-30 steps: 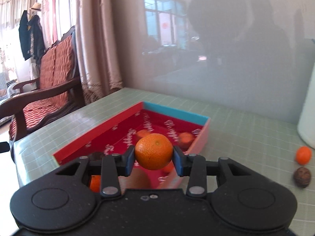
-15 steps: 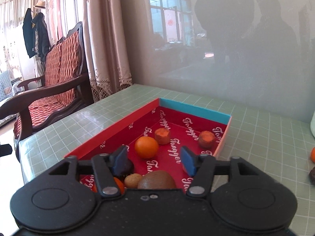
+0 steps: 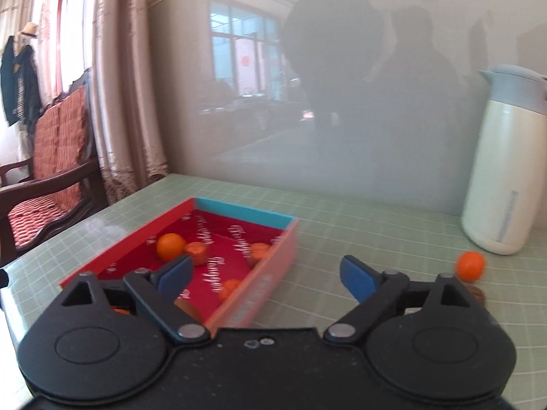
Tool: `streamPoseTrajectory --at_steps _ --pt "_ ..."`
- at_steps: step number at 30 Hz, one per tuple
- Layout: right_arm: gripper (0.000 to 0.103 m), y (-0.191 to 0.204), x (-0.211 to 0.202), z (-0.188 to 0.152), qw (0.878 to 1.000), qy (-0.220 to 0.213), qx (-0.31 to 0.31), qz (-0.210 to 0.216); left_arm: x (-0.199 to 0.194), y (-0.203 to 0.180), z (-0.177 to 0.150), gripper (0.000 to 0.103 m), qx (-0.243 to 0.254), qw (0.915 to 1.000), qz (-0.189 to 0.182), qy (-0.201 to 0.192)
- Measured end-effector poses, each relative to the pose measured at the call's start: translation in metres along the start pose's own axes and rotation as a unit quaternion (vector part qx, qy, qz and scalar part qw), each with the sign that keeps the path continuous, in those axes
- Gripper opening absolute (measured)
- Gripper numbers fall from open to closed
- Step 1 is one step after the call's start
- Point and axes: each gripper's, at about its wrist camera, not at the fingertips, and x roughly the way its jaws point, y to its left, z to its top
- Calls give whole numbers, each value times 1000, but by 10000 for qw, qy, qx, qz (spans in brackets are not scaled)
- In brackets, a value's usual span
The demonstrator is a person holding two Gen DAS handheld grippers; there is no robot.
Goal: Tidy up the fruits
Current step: 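Move the left tool over to the dark water chestnut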
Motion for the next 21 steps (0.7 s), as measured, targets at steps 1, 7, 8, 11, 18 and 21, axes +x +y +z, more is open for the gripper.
streamPoseTrajectory --at_steps 1,7,8,11,18,21 --pt "95 -9 -3 -1 9999 -15 52 -115 -3 -8 -1 93 79 9999 -63 -20" --pt "102 -69 -29 -7 9940 -170 375 -1014 -17 -64 -9 93 589 9967 -511 -236" --pt "102 -80 -35 -8 9918 -214 456 -1179 -20 -73 -11 93 685 9955 -600 -274" --pt "102 -115 -52 -14 9830 -339 677 -1675 -26 -102 -16 93 926 9908 -948 -266" --pt "103 -190 -96 -29 9493 -527 1197 -2857 -40 -169 -31 93 1512 9735 -1706 -176" --pt "103 -211 -110 -35 9316 -559 1345 -3330 -46 -203 -37 93 1778 9642 -1962 -131"
